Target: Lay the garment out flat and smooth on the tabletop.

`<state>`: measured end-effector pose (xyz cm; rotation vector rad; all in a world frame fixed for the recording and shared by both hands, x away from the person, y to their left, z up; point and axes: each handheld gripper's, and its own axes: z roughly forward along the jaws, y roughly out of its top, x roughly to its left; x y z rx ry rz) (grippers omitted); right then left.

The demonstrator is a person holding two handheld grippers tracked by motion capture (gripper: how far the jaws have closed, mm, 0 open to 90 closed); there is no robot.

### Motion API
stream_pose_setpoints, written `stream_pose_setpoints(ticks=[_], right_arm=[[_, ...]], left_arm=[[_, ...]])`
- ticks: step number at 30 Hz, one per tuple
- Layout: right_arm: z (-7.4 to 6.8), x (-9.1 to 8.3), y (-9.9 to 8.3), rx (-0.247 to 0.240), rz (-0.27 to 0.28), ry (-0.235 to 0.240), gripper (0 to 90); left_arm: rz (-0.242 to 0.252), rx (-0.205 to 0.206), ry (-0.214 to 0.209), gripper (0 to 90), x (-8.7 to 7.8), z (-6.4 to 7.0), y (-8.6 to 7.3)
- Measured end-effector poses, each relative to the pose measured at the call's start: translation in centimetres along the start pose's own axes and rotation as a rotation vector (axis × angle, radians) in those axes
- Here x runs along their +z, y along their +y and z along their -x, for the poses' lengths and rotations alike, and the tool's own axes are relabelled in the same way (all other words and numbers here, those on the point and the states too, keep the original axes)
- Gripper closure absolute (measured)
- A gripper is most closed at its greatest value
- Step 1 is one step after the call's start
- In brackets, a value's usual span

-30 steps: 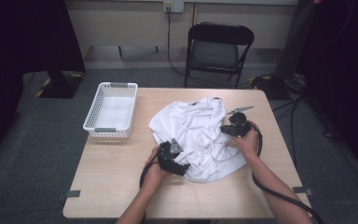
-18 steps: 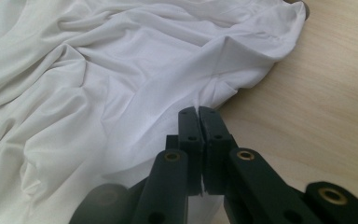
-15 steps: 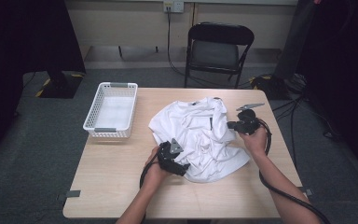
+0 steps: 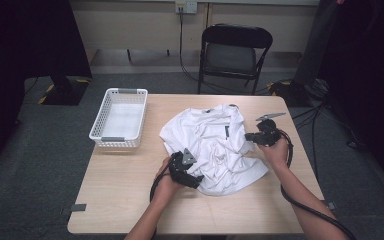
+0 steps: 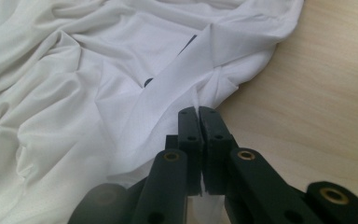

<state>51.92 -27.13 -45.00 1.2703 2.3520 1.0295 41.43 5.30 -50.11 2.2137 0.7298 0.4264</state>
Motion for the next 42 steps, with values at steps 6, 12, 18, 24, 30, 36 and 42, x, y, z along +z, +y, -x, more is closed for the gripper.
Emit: stream_pose_setpoints(ticks=[6,12,18,24,30,36,42], right_arm=[[-0.1,0.5,0.1,-0.005,-0.008,-0.004,87.3],[0.2,0.3,0.7,0.008,0.008,-0.008,86.6],[0.1,0.5,1.0,0.01,0.013,-0.002,82.3],[-0.1,0.7,1.1,-0.002,0.004,-0.008,81.1],[0.0,0.6,1.3,0.005,0.021,-0.01,78.7],[-0.6,0.6,1.9,-0.041,-0.008,-0.014,87.2],[-0.8,0.5,2.0,-0.041,-0.004,-0.025,88.4]], left_arm=[[0.0,0.0,0.0,8.8,0.0,0.0,0.0],[0.0,0.0,0.0,8.8,0.0,0.0,0.0],[0.0,0.0,0.0,8.8,0.0,0.0,0.0],[0.0,0.0,0.0,8.8,0.0,0.0,0.0],[-0.001,-0.001,-0.001,8.8,0.0,0.0,0.0],[0.0,-0.001,-0.001,8.8,0.0,0.0,0.0],[-0.001,0.0,-0.001,8.8,0.0,0.0,0.0]])
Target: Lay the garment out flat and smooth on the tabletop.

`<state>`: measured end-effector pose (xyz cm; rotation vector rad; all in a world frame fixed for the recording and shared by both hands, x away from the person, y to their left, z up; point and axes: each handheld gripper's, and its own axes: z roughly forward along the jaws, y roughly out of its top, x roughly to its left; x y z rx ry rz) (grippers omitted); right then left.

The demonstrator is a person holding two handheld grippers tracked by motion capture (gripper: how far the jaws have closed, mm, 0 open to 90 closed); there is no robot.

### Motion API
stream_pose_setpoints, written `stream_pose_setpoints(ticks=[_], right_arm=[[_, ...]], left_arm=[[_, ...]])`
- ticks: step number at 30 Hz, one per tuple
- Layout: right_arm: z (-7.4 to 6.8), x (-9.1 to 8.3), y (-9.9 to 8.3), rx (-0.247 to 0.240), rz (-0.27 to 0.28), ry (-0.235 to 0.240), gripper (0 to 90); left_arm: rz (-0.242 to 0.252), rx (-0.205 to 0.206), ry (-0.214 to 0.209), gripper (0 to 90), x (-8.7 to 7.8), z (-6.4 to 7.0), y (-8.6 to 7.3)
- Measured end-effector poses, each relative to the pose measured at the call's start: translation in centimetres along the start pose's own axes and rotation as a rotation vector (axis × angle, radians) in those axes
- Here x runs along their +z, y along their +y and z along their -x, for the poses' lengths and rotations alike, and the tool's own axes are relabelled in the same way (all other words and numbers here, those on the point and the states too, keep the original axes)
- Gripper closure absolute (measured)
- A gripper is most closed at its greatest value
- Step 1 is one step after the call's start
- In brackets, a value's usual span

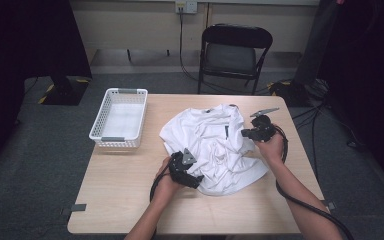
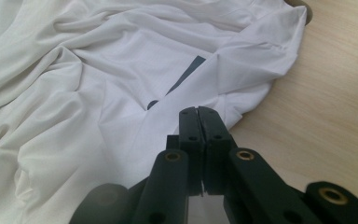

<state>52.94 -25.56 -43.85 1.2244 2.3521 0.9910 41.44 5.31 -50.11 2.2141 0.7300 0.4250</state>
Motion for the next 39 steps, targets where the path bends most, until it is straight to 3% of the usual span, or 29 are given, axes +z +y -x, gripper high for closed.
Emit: stream_pose_setpoints(ticks=[8,17,20,22,24,26,27,30,31,36,39], right_arm=[[2.0,-2.1,-0.2,0.049,0.034,-0.019,88.4],[6.6,-5.1,-1.2,0.087,0.043,-0.097,88.8],[9.3,-6.3,-1.6,0.106,0.025,-0.187,88.8],[12.1,-7.1,-2.4,0.179,0.012,-0.283,88.1],[14.3,-7.7,-3.7,0.27,-0.001,-0.374,81.4],[15.0,-8.1,-5.1,0.322,0.037,-0.404,74.2],[14.9,-8.2,-5.6,0.337,0.056,-0.395,73.9],[13.2,-7.4,-6.7,0.3,0.068,-0.315,69.3],[12.4,-7.1,-7.1,0.293,0.081,-0.269,68.2],[7.0,-5.6,-8.7,0.262,0.117,-0.107,50.3],[3.6,-5.1,-9.7,0.216,0.119,-0.042,42.1]], left_arm=[[0.0,0.0,0.0,8.8,0.0,0.0,0.0],[0.0,-0.001,0.0,8.8,0.0,0.0,0.0],[0.0,0.0,0.0,8.8,0.0,0.0,0.0],[0.0,0.0,0.0,8.9,0.0,0.0,0.0],[0.0,0.0,0.0,8.9,0.0,0.0,0.0],[0.0,0.0,0.0,8.9,0.0,0.0,0.0],[-0.001,0.0,-0.002,8.8,0.0,0.0,0.0],[0.0,0.0,-0.002,8.8,0.0,0.0,0.0],[0.0,-0.002,-0.002,8.8,0.0,0.0,0.0],[0.0,0.0,-0.002,8.8,0.0,0.0,0.0],[0.0,0.0,0.0,8.8,0.0,0.0,0.0]])
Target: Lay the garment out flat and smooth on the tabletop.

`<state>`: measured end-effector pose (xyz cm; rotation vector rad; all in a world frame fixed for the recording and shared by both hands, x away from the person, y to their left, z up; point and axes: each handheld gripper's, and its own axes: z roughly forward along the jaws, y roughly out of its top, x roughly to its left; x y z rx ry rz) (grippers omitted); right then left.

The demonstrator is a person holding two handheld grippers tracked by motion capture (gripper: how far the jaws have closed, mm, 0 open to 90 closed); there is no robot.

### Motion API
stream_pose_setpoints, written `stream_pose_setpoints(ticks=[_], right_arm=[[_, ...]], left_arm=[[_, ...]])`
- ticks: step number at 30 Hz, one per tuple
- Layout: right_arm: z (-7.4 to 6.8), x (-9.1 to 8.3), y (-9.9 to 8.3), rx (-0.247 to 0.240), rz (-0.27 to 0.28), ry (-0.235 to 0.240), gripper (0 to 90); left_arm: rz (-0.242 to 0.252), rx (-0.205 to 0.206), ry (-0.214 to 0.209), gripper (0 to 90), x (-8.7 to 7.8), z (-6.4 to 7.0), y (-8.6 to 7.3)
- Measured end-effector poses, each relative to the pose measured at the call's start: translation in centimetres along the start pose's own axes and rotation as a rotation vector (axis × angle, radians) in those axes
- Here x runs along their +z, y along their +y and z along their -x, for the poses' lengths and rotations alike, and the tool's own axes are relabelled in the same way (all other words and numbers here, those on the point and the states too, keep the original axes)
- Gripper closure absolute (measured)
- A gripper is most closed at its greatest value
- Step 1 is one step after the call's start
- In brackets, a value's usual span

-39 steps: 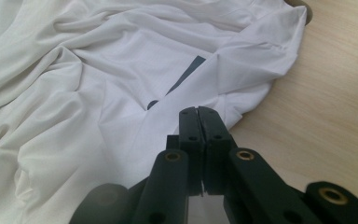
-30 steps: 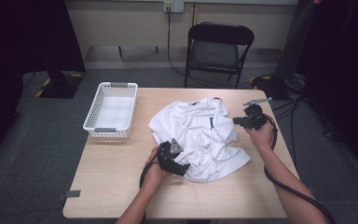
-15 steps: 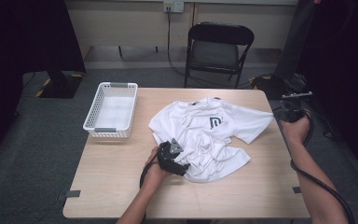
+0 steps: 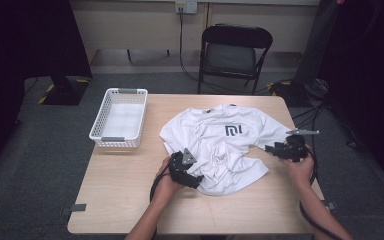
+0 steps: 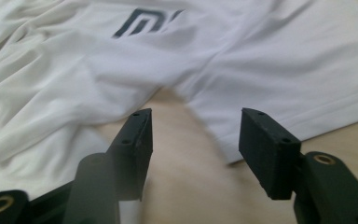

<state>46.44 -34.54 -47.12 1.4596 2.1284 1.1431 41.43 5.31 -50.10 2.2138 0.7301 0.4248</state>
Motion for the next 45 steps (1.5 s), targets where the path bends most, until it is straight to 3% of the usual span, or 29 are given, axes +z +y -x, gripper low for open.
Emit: stream_pose_setpoints(ticks=[3,9,11,17,20,24,29,33,39,43,45], right_arm=[[-2.4,-0.1,-1.6,-0.058,-0.032,0.01,36.0],[-4.4,-0.5,-4.5,-0.137,-0.09,-0.025,27.1],[-4.7,-0.8,-5.0,-0.165,-0.085,-0.053,26.9],[-4.2,-0.8,-5.9,-0.182,-0.02,-0.034,21.2],[-4.3,-0.8,-5.9,-0.181,-0.021,-0.037,21.1],[-4.3,-0.9,-6.0,-0.182,-0.023,-0.039,18.6],[-4.3,-0.9,-6.0,-0.182,-0.03,-0.041,15.1],[-4.4,-1.0,-6.1,-0.178,-0.031,-0.046,14.9],[-4.4,-1.0,-6.1,-0.178,-0.03,-0.048,14.8],[-4.4,-1.0,-6.1,-0.178,-0.031,-0.048,14.8],[-4.4,-1.0,-6.1,-0.178,-0.031,-0.048,14.8]], left_arm=[[0.0,0.0,0.0,8.8,0.0,0.0,0.0],[0.0,0.0,0.0,8.8,0.0,0.0,0.0],[0.0,0.0,0.0,8.8,0.0,0.0,0.0],[0.003,0.0,0.001,8.9,0.0,0.0,0.0],[0.006,0.005,0.003,9.3,-0.2,0.0,0.0],[0.051,-0.023,0.006,11.0,-1.9,-0.4,0.5],[0.074,-0.079,0.071,12.0,-5.0,-3.0,0.4],[0.048,-0.131,0.139,16.3,-6.2,-5.9,-0.1],[0.0,-0.201,0.22,23.8,-5.8,-9.0,-0.9],[-0.036,-0.239,0.264,34.1,-4.5,-9.8,-1.4],[-0.027,-0.275,0.273,39.2,-3.9,-10.1,-1.5]])
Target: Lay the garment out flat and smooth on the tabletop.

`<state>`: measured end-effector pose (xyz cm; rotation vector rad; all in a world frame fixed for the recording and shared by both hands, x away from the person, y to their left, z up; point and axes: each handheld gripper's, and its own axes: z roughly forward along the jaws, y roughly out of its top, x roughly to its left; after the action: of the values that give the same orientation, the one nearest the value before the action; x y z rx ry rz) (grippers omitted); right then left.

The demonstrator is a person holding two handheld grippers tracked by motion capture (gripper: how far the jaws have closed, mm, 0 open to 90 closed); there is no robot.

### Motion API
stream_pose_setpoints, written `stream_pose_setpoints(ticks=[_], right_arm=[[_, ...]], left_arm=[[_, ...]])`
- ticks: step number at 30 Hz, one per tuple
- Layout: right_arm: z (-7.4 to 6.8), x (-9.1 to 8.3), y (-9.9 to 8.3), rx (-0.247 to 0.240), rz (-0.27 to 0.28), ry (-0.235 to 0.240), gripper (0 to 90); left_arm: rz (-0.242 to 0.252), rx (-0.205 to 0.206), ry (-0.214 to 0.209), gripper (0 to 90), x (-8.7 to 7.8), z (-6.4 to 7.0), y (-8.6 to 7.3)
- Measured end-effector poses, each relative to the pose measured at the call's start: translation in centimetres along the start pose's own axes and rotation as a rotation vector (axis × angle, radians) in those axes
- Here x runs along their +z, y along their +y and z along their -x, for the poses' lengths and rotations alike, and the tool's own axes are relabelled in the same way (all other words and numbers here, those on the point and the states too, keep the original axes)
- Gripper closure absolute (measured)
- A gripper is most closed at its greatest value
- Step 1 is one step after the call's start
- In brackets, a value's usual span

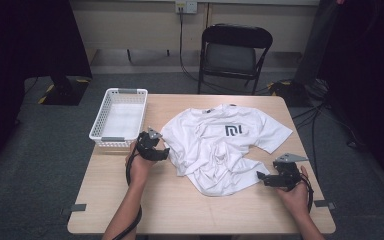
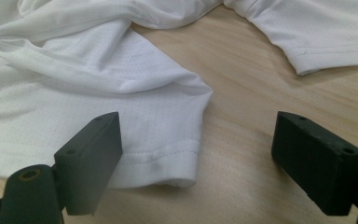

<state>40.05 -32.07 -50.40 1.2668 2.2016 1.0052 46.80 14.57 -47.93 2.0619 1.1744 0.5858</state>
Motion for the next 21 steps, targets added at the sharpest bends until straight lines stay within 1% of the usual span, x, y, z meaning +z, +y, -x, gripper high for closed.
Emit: stream_pose_setpoints(ticks=[2,4,5,7,8,10,11,12,14,15,16,18,21], right_arm=[[0.0,0.0,0.0,0.0,0.0,0.0,14.8],[0.0,0.0,0.0,0.0,0.0,0.0,14.8],[0.0,0.0,0.0,0.0,0.0,0.0,14.9],[0.0,0.0,0.0,0.001,0.0,0.0,14.8],[0.0,0.0,0.0,0.0,0.0,0.0,14.9],[0.0,0.0,0.0,0.0,0.0,0.0,14.9],[0.0,0.0,0.0,0.0,0.0,0.0,14.9],[0.0,0.0,0.0,0.0,0.0,0.0,14.9],[0.0,0.0,0.0,0.0,0.0,0.0,14.9],[0.0,0.0,0.0,0.0,0.0,0.0,14.9],[0.0,0.0,0.0,0.0,0.0,0.0,14.9],[0.0,0.0,0.0,0.0,0.001,0.001,14.9],[0.0,0.0,0.0,-0.001,0.001,0.0,14.9]], left_arm=[[-0.009,-0.007,0.0,39.9,0.6,0.1,0.1],[-0.027,-0.003,0.0,40.3,1.1,0.2,0.2],[-0.035,-0.002,0.0,42.0,1.3,0.3,0.2],[-0.035,0.001,-0.012,43.5,1.6,0.4,0.3],[-0.036,-0.008,-0.026,47.3,1.7,0.5,0.3],[-0.037,-0.003,-0.049,55.7,1.7,0.7,0.5],[-0.045,-0.011,-0.075,63.0,1.7,0.8,0.6],[-0.047,-0.014,-0.085,71.2,1.7,0.9,0.6],[-0.064,-0.021,-0.098,79.5,1.7,1.0,0.8],[-0.08,-0.017,-0.085,82.6,1.4,1.0,1.0],[-0.083,-0.013,-0.081,86.4,1.1,1.0,1.2],[-0.069,-0.028,-0.081,89.0,0.3,0.9,1.5],[-0.065,-0.032,-0.055,90.0,-1.7,0.6,2.1]])
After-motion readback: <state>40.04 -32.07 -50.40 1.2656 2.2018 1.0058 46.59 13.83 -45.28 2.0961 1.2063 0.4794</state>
